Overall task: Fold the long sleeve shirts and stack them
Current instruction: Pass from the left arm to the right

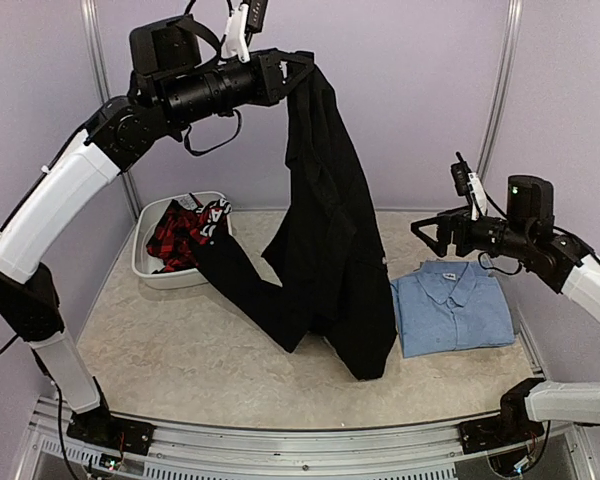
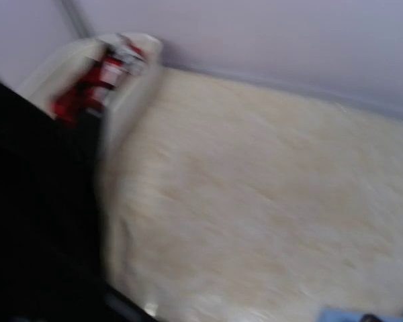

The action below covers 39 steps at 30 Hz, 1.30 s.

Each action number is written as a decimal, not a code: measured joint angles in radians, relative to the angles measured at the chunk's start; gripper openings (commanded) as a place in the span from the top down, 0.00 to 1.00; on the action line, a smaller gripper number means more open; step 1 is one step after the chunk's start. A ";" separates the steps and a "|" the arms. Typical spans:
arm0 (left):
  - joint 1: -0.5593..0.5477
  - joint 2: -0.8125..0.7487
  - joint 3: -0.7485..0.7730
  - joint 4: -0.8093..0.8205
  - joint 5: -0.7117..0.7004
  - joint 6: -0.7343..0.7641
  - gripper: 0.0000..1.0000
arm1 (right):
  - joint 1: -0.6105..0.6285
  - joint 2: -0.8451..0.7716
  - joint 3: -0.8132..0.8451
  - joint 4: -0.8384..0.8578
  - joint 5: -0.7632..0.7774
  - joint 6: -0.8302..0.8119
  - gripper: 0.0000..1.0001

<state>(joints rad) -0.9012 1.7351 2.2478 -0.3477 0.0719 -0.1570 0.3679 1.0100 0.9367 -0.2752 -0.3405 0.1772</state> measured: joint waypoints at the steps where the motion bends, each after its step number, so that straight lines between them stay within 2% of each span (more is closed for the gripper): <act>1: 0.003 0.007 -0.028 0.003 -0.010 -0.003 1.00 | 0.000 -0.027 -0.003 0.004 -0.026 -0.001 0.03; 5: 0.008 0.067 -0.107 0.023 -0.044 -0.037 1.00 | 0.015 -0.115 -0.003 0.052 -0.137 0.000 0.03; 10: -0.018 0.156 -0.114 0.037 -0.118 -0.083 1.00 | 0.118 -0.123 -0.003 0.126 -0.191 0.040 0.06; 15: -0.056 0.222 -0.084 0.037 -0.167 -0.133 1.00 | 0.260 -0.040 -0.003 0.172 -0.121 0.064 0.10; 21: -0.066 0.235 -0.076 0.042 -0.174 -0.181 1.00 | 0.357 0.092 -0.002 0.199 0.007 0.070 0.25; 29: -0.071 0.229 -0.103 0.064 -0.174 -0.230 1.00 | 0.386 0.198 0.034 0.221 0.119 0.071 0.31; 37: -0.074 0.193 -0.202 0.109 -0.173 -0.266 1.00 | 0.422 0.232 0.054 0.297 0.200 0.069 0.43; 39: -0.076 0.182 -0.230 0.119 -0.170 -0.274 1.00 | 0.423 0.246 0.069 0.311 0.215 0.066 0.50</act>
<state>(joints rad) -0.9775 1.9175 2.0182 -0.2283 -0.0978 -0.4313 0.7910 1.2564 1.0054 0.0360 -0.1257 0.2436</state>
